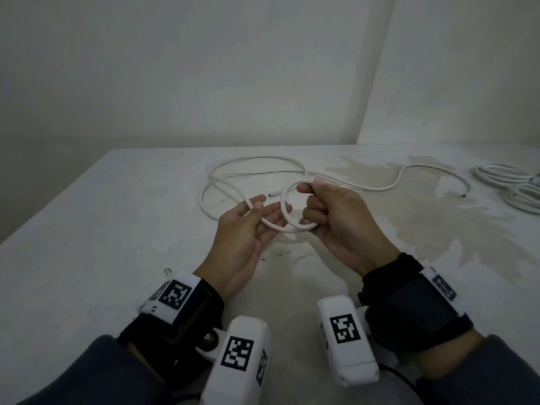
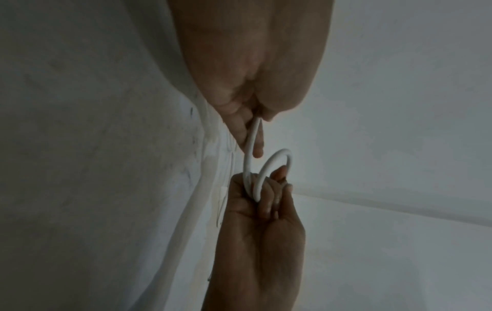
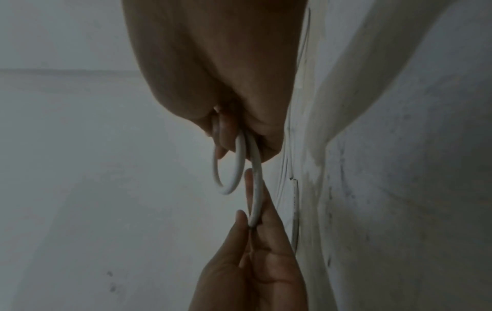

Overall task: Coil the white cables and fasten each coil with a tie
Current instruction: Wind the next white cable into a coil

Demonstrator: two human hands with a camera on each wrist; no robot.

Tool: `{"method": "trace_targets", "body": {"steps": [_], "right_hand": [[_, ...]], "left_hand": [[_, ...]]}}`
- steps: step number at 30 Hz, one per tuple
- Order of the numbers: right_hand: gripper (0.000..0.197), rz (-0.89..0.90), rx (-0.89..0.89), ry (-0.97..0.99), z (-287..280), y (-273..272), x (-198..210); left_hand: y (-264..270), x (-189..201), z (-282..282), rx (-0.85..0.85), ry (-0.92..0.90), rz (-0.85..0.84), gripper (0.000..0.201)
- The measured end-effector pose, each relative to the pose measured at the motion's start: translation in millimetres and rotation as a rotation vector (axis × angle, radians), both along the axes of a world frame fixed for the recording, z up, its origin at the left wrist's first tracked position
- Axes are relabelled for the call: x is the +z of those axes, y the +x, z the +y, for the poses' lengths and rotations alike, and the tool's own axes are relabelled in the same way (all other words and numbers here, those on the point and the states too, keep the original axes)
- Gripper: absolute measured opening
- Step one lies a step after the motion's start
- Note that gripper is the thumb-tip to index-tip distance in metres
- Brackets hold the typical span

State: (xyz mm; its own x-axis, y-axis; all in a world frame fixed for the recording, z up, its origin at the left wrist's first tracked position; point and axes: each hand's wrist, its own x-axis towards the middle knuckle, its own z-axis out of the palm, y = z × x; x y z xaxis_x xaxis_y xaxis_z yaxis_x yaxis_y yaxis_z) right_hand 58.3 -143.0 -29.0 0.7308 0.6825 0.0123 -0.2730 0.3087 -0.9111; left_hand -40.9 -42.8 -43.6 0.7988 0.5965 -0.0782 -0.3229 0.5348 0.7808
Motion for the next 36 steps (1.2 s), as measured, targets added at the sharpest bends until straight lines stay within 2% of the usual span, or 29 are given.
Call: {"method": "trace_targets", "body": {"steps": [3, 5, 8, 9, 12, 14, 16, 18, 21, 25, 29, 32, 34, 36], "right_hand": [[0.033, -0.217, 0.051, -0.126, -5, 1, 2], [0.031, -0.295, 0.102, -0.179, -10, 3, 4], [0.007, -0.346, 0.164, -0.239, -14, 0, 5], [0.0, -0.36, 0.175, -0.234, -15, -1, 6], [0.009, -0.411, 0.239, -0.209, -15, -4, 8], [0.013, -0.443, 0.289, -0.223, -17, -5, 9], [0.015, -0.471, 0.302, -0.242, -18, -7, 10], [0.021, -0.522, 0.287, -0.248, -19, -7, 10], [0.045, -0.594, 0.273, -0.239, -21, -8, 11], [0.039, -0.578, 0.225, -0.196, -20, -9, 14], [0.049, -0.555, 0.173, -0.136, -22, -9, 17], [0.045, -0.594, 0.12, -0.118, -23, -10, 19], [0.04, -0.691, 0.032, -0.16, -22, -8, 18], [0.044, -0.915, -0.109, -0.319, -22, -4, 16]], "left_hand": [[-4, 4, -2, -0.063, 0.193, 0.0, 0.026], [-5, 4, -3, -0.092, 0.321, 0.04, 0.029], [-4, 3, -4, -0.127, 0.475, 0.102, 0.032], [-3, 4, -5, -0.135, 0.477, 0.102, 0.032], [-3, 10, -6, -0.213, 0.368, 0.081, 0.033], [-5, 14, -5, -0.306, 0.302, 0.083, 0.044], [-6, 17, -5, -0.318, 0.363, 0.121, 0.052], [-6, 18, -8, -0.264, 0.549, 0.19, 0.047], [-7, 20, -8, -0.23, 0.754, 0.234, 0.041], [-9, 22, 0, -0.186, 0.909, 0.21, 0.035], [-12, 27, 1, -0.163, 0.967, 0.17, 0.035], [-14, 29, 1, -0.116, 1.047, 0.152, 0.036], [-15, 30, 2, -0.068, 1.11, 0.144, 0.035], [-16, 30, 2, -0.019, 1.175, 0.137, 0.034]]}}
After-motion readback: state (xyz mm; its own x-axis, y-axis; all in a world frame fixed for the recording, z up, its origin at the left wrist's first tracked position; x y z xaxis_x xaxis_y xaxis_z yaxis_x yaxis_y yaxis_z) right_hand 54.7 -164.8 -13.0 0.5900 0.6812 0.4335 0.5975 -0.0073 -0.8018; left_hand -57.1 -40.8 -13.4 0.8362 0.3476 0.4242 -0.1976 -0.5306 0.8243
